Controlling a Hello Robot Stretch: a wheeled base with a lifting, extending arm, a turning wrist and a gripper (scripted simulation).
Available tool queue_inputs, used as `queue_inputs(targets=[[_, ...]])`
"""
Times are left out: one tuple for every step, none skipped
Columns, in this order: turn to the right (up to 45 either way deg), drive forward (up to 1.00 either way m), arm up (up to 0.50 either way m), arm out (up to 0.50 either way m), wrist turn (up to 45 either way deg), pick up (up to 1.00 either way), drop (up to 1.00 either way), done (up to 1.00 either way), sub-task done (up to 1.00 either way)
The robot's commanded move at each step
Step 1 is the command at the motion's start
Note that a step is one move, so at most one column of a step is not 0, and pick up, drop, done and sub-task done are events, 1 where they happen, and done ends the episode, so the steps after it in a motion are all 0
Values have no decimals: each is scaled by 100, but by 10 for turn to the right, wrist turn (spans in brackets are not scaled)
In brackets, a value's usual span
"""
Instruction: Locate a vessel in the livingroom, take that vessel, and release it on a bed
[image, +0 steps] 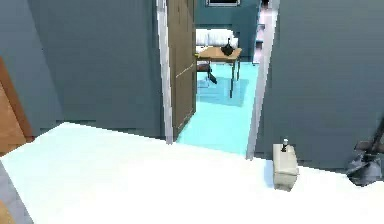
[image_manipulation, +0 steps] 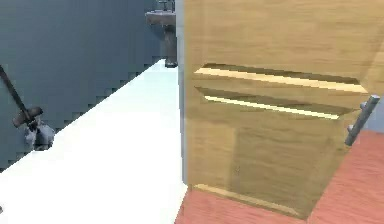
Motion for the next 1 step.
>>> queue_inputs(targets=[[0,100,0,0,0,0,0,0,0]])
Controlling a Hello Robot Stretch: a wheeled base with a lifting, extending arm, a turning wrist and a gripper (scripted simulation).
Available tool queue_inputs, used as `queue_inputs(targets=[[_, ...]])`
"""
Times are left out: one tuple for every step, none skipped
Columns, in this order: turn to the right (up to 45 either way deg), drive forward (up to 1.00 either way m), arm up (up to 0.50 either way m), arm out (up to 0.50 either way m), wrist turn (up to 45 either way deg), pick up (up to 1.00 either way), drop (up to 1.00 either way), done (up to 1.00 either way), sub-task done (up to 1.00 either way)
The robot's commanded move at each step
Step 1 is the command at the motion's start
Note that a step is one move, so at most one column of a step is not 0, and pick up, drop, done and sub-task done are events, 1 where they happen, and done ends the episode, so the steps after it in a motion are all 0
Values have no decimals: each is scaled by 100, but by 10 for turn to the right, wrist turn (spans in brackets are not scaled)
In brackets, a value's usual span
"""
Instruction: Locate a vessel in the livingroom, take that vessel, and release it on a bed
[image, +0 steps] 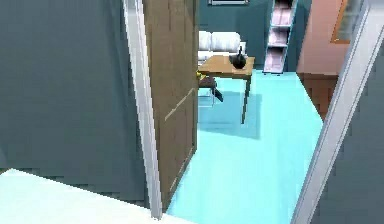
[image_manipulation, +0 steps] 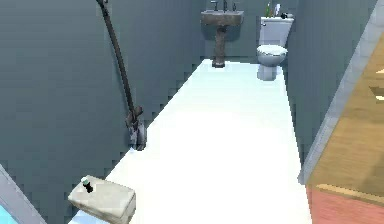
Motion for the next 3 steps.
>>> queue_inputs(targets=[[60,0,0,0,0,0,0,0,0],[0,80,0,0,0,0,0,0,0],[120,0,0,0,0,0,0,0,0]])
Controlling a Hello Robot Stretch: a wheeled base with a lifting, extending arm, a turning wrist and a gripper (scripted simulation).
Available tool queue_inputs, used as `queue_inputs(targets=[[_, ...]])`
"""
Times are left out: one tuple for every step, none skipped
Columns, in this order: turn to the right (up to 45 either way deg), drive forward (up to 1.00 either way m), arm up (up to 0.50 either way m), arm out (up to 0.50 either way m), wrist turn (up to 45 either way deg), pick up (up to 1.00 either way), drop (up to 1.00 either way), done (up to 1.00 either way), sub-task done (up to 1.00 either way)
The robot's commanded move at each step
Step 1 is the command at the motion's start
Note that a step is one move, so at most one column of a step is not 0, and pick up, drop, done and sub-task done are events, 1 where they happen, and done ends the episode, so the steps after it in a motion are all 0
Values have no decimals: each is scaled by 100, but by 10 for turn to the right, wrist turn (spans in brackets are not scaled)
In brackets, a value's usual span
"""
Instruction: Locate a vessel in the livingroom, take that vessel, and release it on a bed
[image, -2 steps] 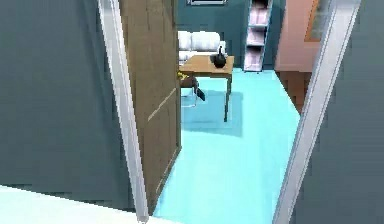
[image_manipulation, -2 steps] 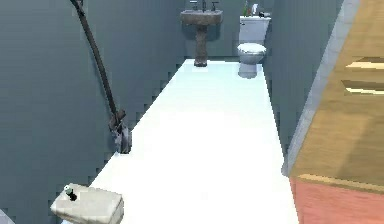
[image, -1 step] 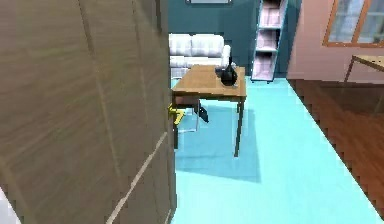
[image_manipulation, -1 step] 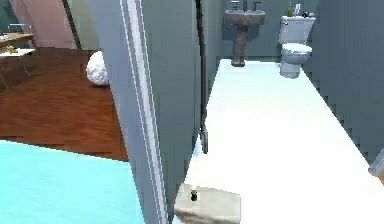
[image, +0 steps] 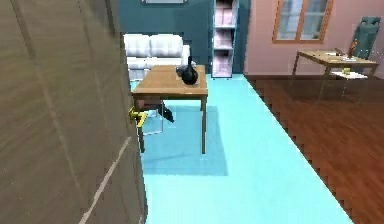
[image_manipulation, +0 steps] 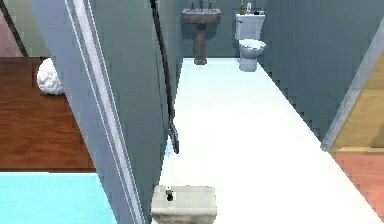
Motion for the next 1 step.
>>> queue_inputs(targets=[[0,30,0,0,0,0,0,0,0]])
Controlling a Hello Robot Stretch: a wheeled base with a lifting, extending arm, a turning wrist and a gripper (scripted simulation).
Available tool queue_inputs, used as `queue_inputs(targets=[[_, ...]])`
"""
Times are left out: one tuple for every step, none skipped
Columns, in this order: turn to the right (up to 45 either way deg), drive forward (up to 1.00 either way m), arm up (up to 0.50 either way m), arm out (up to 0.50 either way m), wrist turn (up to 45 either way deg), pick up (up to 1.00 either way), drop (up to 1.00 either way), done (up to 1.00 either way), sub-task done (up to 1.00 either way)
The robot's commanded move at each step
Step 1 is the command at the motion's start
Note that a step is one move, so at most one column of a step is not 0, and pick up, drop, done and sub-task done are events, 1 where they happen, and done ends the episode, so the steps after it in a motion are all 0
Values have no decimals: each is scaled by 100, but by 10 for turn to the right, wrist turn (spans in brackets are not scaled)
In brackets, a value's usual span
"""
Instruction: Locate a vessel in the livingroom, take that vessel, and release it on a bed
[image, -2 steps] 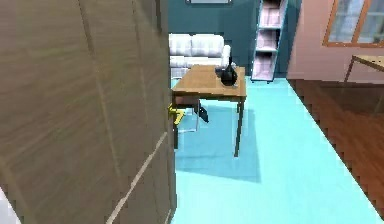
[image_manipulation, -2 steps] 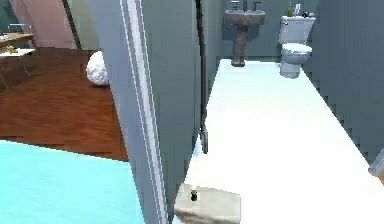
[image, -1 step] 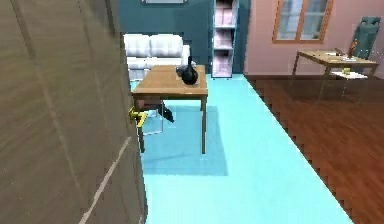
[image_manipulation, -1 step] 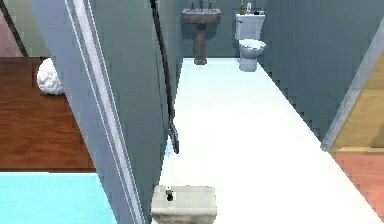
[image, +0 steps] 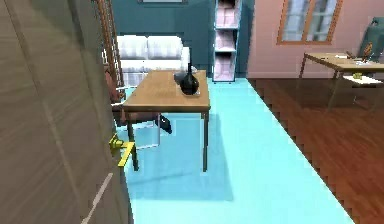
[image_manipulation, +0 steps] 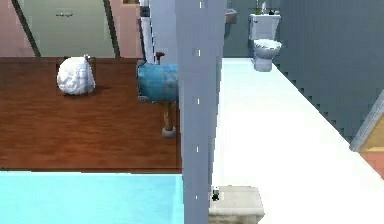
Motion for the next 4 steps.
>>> queue_inputs(targets=[[150,0,0,0,0,0,0,0,0],[0,100,0,0,0,0,0,0,0],[0,25,0,0,0,0,0,0,0],[-450,0,0,0,0,0,0,0,0]])
